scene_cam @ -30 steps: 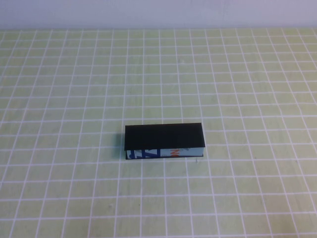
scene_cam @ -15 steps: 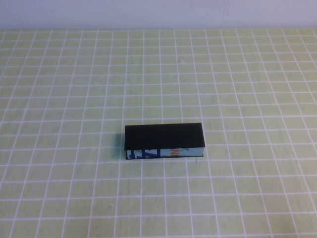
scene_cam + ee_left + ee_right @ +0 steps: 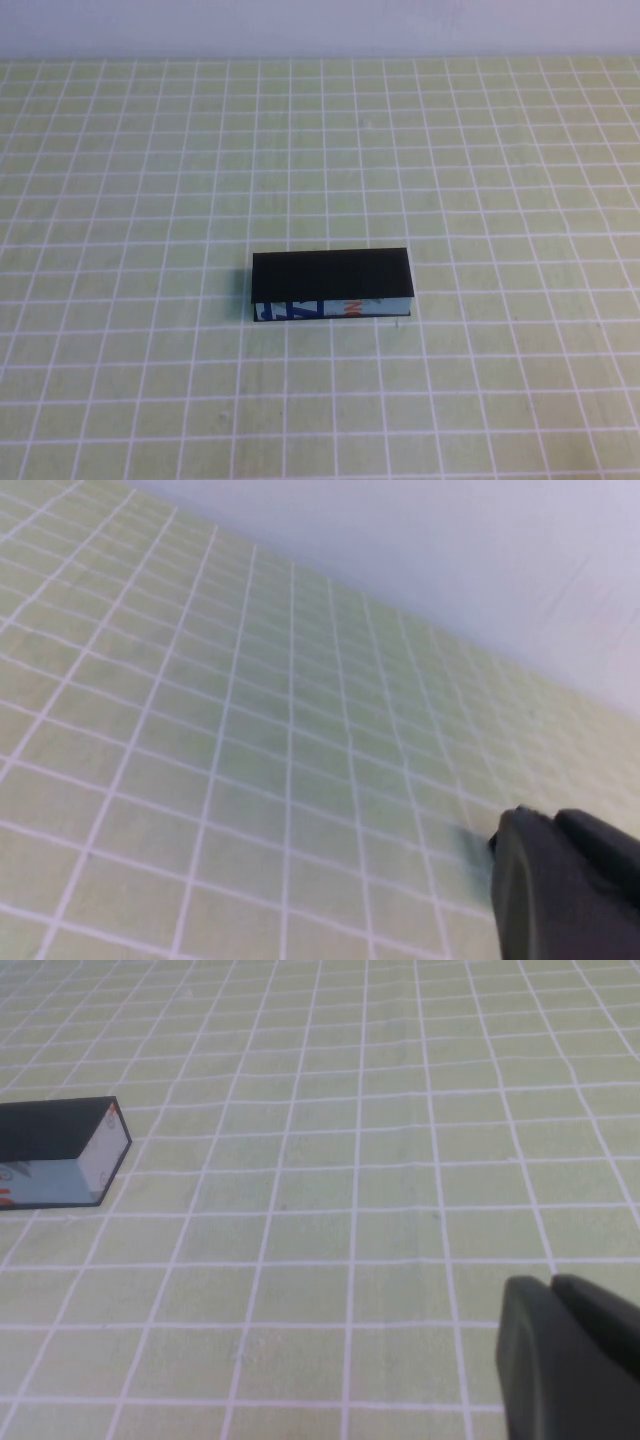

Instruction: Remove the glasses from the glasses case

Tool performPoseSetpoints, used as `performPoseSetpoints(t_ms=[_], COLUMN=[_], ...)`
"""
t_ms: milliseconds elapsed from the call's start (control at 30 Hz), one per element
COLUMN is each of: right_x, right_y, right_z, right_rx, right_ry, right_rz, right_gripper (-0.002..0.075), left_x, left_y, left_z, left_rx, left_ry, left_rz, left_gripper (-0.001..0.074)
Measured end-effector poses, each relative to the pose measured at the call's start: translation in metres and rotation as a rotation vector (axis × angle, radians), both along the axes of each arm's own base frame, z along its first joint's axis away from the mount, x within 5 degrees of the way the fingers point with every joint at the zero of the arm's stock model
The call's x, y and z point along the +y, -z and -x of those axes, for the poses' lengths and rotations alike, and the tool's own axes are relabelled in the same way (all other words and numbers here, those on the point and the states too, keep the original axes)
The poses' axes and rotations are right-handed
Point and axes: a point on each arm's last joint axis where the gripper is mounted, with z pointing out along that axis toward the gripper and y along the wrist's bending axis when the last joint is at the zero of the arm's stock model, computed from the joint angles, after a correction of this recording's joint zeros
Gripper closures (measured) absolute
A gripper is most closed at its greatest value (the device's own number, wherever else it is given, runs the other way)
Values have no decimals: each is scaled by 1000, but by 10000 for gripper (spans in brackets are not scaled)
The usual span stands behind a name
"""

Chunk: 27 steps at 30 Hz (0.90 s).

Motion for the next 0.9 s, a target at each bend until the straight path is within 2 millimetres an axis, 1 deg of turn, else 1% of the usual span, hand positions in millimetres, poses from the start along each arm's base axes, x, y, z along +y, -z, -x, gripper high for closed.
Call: performPoseSetpoints(t_ms=[67,133,267,367,433,500,533,600,700,767,800,900], right_x=[0,0,0,0,0,0,0,0,0,0,0,0], right_y=[0,0,0,0,0,0,0,0,0,0,0,0], right_z=[0,0,0,0,0,0,0,0,0,0,0,0], right_rx=[0,0,0,0,0,0,0,0,0,0,0,0], right_ry=[0,0,0,0,0,0,0,0,0,0,0,0], right_rz=[0,0,0,0,0,0,0,0,0,0,0,0], right_gripper=[743,743,743,743,743,743,743,743,743,743,743,743], left_x=[0,1,4,3,2,-2,-4,-9,-16,-21,-24,-30], left_y=[-4,-6,-10,-10,-11,-19,-27,-47,-70,-84,-86,-100], left_z=[0,-1,-1,-1,-2,-5,-8,-15,-35,-52,-61,-91], left_rx=[-28,-51,-93,-92,-60,22,66,145,305,412,469,553], left_ry=[-12,-25,-50,-49,-36,-1,20,63,145,224,263,374], left_rz=[78,118,143,163,171,164,153,119,36,-41,-67,-146], left_gripper=[739,739,739,739,739,739,739,739,739,739,739,739])
